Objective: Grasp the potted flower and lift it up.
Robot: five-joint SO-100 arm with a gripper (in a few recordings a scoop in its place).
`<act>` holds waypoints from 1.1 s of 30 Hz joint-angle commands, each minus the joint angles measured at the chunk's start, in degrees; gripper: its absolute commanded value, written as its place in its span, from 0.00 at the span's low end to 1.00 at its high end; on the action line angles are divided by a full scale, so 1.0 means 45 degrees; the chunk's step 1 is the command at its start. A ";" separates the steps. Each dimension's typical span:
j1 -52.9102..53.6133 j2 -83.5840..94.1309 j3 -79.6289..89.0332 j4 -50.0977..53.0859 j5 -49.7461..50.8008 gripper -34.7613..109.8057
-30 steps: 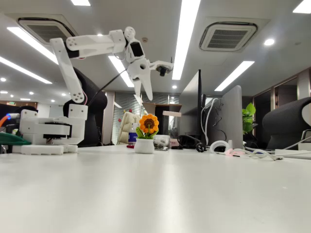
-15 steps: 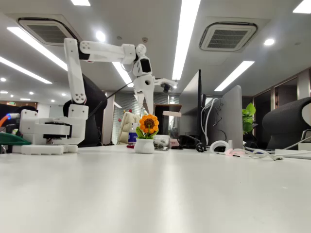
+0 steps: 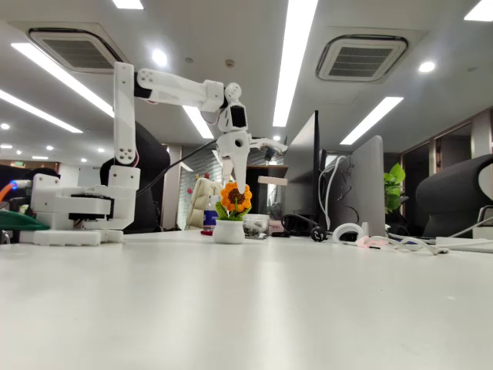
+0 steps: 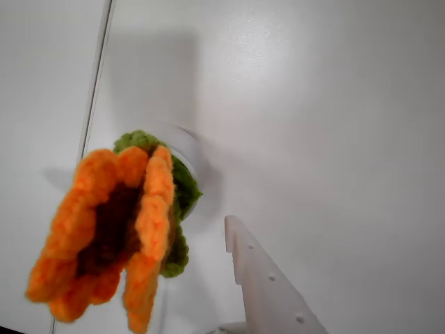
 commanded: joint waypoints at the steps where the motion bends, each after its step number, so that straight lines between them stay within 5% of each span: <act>1: -0.0059 0.0000 0.0039 -0.0059 0.0000 0.62; 33: -0.0723 -0.0508 0.0176 -0.0156 0.0469 0.62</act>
